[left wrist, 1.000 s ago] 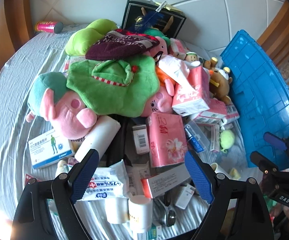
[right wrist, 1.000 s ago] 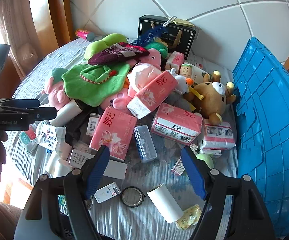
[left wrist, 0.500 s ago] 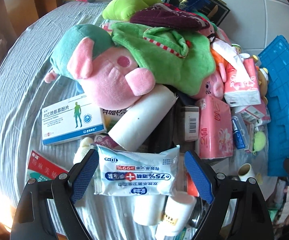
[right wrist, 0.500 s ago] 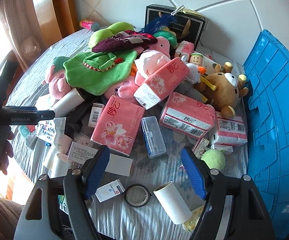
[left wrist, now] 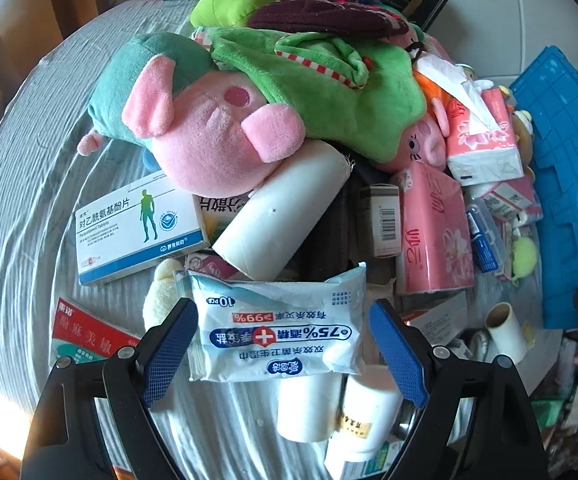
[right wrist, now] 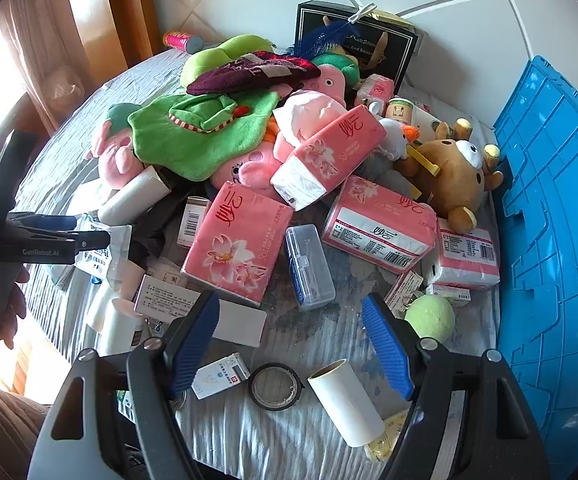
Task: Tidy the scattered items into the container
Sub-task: 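Grasp the white alcohol-wipes pack with the left tool while the right tool reaches toward a white jar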
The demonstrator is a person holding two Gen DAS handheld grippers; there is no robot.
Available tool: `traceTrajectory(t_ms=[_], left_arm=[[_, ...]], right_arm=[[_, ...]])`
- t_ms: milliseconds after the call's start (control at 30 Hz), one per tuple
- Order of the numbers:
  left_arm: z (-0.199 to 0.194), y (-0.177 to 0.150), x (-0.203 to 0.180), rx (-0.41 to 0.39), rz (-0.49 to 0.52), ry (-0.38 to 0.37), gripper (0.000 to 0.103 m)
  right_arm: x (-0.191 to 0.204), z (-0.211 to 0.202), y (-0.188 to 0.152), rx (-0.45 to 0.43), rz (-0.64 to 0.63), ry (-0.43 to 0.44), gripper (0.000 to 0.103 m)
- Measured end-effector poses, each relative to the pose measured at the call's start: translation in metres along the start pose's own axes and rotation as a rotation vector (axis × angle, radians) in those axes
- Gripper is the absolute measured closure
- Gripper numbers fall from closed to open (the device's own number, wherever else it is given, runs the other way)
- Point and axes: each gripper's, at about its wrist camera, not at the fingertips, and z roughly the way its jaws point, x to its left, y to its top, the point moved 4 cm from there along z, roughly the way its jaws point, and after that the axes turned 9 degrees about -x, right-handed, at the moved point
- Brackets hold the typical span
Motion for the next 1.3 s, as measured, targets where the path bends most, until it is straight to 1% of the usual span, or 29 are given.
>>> traceTrajectory(t_ms=[133,233,300,400,567,600,733,833,900,933,1000,1067,1100,1200,1267,1300], left_arm=[[0.000,-0.003,0.007,0.009,-0.012,-0.017,0.015],[-0.002,-0.003,0.009,0.006,0.021,-0.031,0.015],[-0.004,-0.003,0.007,0.000,0.070,-0.043,0.015],[-0.007,-0.004,0.003,-0.023,0.177,-0.038,0.015],[-0.004,-0.011,-0.011,-0.029,0.315,-0.068,0.015],[-0.003,-0.014,-0.014,-0.036,0.351,-0.064,0.015],[0.003,-0.024,-0.031,-0.063,0.550,-0.046,0.015],[0.000,-0.033,-0.040,-0.093,0.719,-0.072,0.015],[0.003,-0.037,-0.043,-0.092,0.796,-0.079,0.015],[0.005,-0.038,-0.043,-0.088,0.815,-0.082,0.015],[0.012,-0.036,-0.040,-0.078,0.816,-0.084,0.015],[0.020,-0.032,-0.037,-0.072,0.790,-0.079,0.015],[0.022,-0.030,-0.037,-0.096,0.788,-0.068,0.014],[0.026,-0.021,-0.034,-0.112,0.740,-0.060,0.014],[0.024,-0.012,-0.029,-0.115,0.672,-0.074,0.028],[0.023,-0.008,-0.025,-0.099,0.627,-0.108,0.054]], right_arm=[[0.001,-0.001,-0.001,0.001,0.000,0.002,0.030],[0.001,-0.001,-0.002,0.001,0.001,0.000,0.030],[0.002,-0.002,-0.004,0.001,0.005,-0.002,0.030],[0.001,-0.004,-0.006,-0.001,0.007,-0.005,0.030],[-0.002,-0.006,-0.013,0.008,0.024,-0.013,0.030],[-0.003,-0.006,-0.014,0.009,0.027,-0.015,0.030],[-0.004,-0.008,-0.020,0.015,0.036,-0.022,0.030],[-0.007,-0.010,-0.025,0.020,0.044,-0.029,0.030],[-0.011,-0.011,-0.028,0.023,0.056,-0.037,0.030],[-0.012,-0.011,-0.029,0.024,0.061,-0.040,0.030],[-0.014,-0.012,-0.031,0.028,0.067,-0.044,0.030],[-0.013,-0.013,-0.032,0.029,0.066,-0.045,0.030],[-0.013,-0.013,-0.033,0.029,0.065,-0.044,0.030],[-0.012,-0.013,-0.035,0.032,0.062,-0.044,0.030],[-0.011,-0.012,-0.036,0.034,0.059,-0.040,0.030],[-0.010,-0.012,-0.037,0.036,0.056,-0.037,0.030]])
